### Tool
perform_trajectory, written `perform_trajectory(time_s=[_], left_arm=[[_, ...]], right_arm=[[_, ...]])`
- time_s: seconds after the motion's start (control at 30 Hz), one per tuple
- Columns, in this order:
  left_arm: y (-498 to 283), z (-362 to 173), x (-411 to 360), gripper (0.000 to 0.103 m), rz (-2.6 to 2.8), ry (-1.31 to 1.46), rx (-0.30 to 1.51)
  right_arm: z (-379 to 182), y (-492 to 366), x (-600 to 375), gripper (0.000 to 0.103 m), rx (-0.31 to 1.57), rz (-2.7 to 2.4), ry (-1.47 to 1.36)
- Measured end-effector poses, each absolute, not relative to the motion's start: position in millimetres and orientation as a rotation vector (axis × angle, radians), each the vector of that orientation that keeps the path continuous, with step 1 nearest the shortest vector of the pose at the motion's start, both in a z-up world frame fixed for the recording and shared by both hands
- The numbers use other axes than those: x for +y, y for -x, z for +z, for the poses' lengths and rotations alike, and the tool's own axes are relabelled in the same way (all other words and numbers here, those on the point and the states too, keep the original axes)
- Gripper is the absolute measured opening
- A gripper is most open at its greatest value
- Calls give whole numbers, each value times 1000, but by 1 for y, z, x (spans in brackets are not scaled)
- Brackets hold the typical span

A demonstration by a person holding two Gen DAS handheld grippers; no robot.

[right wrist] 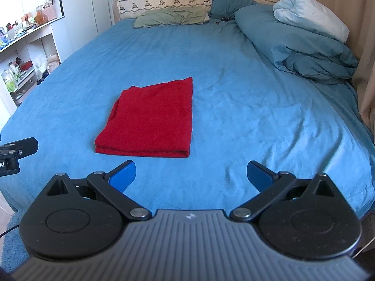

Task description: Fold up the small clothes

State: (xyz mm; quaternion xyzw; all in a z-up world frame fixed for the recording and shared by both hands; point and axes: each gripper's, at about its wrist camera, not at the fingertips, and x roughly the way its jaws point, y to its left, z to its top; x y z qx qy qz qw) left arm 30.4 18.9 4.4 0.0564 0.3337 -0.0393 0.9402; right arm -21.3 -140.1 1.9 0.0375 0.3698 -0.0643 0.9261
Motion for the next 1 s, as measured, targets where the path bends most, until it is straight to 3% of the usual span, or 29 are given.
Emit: perform_trajectory(time_s=[1.0], left_arm=[[-31, 5, 30, 103, -89, -78, 670]], right_arm=[[4, 19, -140, 103, 749, -124, -81]])
